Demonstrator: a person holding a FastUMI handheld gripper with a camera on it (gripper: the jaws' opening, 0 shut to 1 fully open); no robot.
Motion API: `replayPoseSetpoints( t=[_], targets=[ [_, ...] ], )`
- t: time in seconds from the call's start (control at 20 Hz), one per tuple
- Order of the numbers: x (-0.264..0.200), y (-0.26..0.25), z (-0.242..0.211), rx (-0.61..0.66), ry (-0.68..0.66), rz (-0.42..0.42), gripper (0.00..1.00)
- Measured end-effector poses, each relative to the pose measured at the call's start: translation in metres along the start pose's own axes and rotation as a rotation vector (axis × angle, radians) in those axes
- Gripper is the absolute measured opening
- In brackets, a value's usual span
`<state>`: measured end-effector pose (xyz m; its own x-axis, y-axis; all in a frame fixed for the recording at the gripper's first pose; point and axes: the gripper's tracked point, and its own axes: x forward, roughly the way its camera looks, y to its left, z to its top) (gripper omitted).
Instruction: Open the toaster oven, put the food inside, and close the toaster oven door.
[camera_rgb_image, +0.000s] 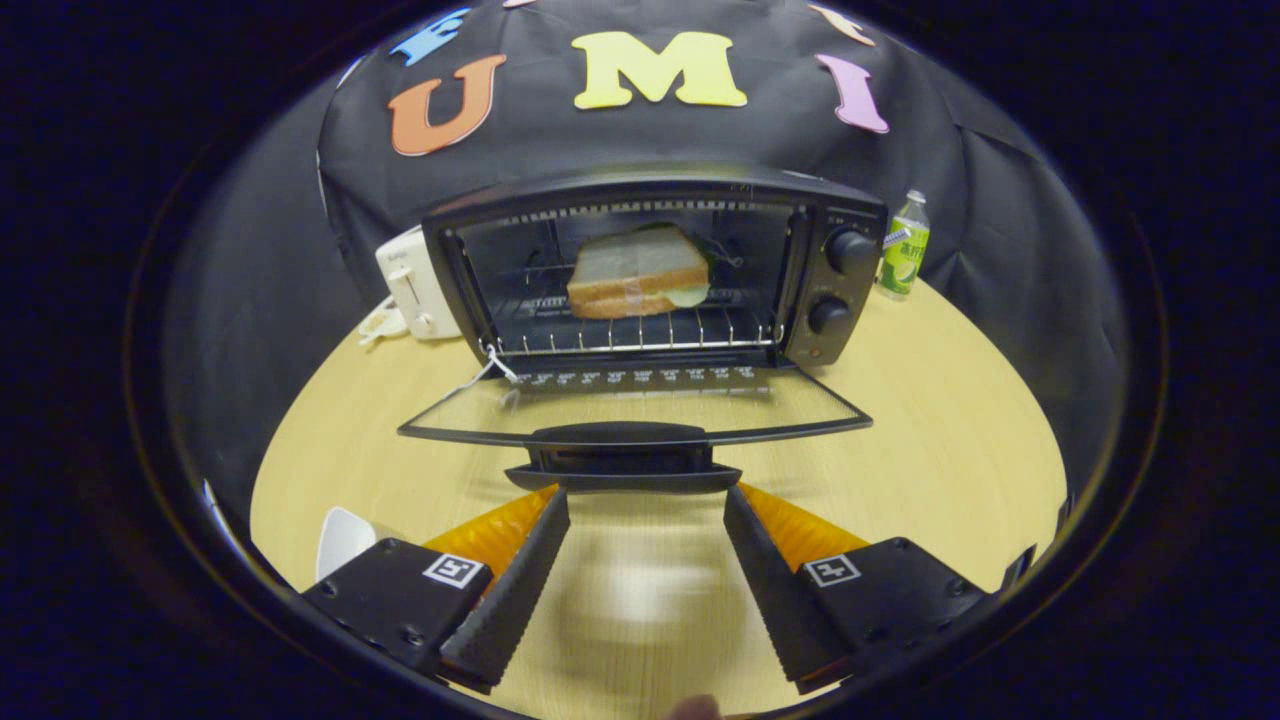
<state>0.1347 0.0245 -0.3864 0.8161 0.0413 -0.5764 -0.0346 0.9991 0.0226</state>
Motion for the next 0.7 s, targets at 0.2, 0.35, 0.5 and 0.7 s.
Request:
replayPoseSetpoints(
  t=[0.2,0.35,0.5,0.7],
  targets=[
    [-0.017,-0.004,0.04,-0.018,-0.094,-0.006,1.0],
    [-0.032,0.0,0.074,-0.025,-0.159,-0.003,1.0],
    [-0.043,0.004,0.097,-0.046,-0.217,0.006,1.0],
    [-0.035,0.007,0.059,-0.075,-0.164,0.021,1.0]
  ],
)
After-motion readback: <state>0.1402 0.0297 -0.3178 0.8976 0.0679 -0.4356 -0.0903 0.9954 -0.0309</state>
